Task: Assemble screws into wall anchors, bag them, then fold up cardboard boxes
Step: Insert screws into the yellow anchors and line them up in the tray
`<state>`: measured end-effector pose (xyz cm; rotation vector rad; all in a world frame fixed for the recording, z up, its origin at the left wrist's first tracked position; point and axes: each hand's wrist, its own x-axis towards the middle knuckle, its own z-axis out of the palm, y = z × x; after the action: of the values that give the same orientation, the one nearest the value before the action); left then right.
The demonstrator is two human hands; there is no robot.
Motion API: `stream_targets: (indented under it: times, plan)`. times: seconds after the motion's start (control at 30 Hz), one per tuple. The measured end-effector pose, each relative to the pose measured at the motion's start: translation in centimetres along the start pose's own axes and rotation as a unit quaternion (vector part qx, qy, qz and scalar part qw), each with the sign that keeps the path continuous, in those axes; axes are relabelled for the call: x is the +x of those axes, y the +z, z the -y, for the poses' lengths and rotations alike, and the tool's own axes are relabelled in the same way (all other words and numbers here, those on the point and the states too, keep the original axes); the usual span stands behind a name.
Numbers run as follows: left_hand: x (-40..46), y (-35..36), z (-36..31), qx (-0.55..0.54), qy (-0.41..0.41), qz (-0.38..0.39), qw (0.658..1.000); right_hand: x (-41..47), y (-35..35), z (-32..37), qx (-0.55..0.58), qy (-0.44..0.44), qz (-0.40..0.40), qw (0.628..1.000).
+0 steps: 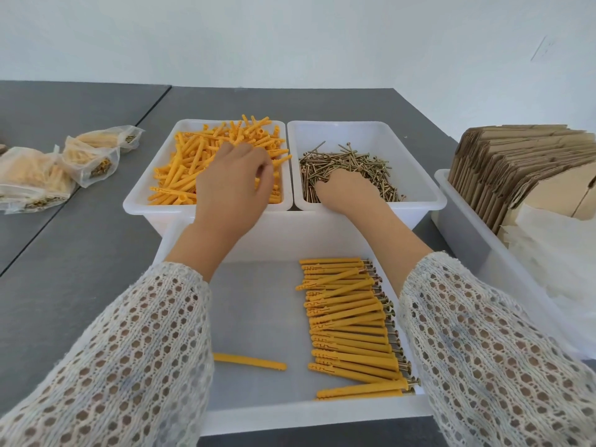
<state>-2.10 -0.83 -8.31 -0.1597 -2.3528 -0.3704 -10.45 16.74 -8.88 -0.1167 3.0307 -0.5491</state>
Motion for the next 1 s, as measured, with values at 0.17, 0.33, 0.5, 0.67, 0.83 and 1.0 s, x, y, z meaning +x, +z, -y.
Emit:
stream_targets:
  times: [0.17,0.33,0.5,0.67,0.83,1.0]
  plan:
    - [0.1,0.9,1.8,0.030,-0.124,0.112,0.985,0.0,-0.3,0.1,-0.034,0.009,0.049,0.998]
    - [0.3,1.0,1.9,0.011,-0.157,0.187,0.970,0.0,-0.4,0.4,-0.040,0.018,0.085,0.995]
    - [0.4,1.0,2.3,0.004,-0.142,0.217,0.966,-0.1,-0.6,0.6,-0.033,0.018,0.100,0.994]
    - [0.3,1.0,2.3,0.005,-0.125,0.211,0.969,-0.2,-0.6,0.5,-0.042,0.014,0.091,0.995]
    - [0.3,0.9,2.2,-0.012,-0.093,0.226,0.970,0.0,-0.3,0.2,-0.036,0.006,0.046,0.998]
    - [0.1,0.8,2.0,-0.012,-0.062,0.217,0.974,-0.2,-0.1,0.2,-0.002,-0.007,-0.001,1.000]
